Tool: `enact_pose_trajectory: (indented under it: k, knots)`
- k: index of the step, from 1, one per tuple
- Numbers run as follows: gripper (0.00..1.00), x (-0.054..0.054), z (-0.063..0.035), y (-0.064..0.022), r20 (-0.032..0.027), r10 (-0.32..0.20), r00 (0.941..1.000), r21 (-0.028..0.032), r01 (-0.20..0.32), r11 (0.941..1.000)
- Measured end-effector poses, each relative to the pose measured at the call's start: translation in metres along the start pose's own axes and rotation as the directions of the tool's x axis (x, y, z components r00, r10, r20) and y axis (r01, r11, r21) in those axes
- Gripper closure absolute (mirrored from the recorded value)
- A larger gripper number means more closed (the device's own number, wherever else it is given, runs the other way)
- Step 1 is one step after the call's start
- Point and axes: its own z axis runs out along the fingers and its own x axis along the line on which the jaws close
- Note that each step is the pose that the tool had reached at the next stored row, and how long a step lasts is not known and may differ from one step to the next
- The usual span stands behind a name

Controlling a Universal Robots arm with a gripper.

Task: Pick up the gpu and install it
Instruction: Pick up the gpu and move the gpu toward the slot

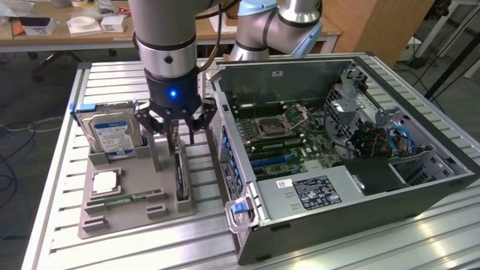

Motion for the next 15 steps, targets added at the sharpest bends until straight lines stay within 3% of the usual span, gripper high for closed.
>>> enact_pose_trajectory:
  k: [6,15]
  knots:
    - [0.53,-0.001,0.005,-0.0121,0.0,0.0,1.0,-0.0001,0.0,1.0]
    - [0.53,-0.001,0.0193,-0.0167,-0.0001,0.0,1.0,0.0,0.0,1.0]
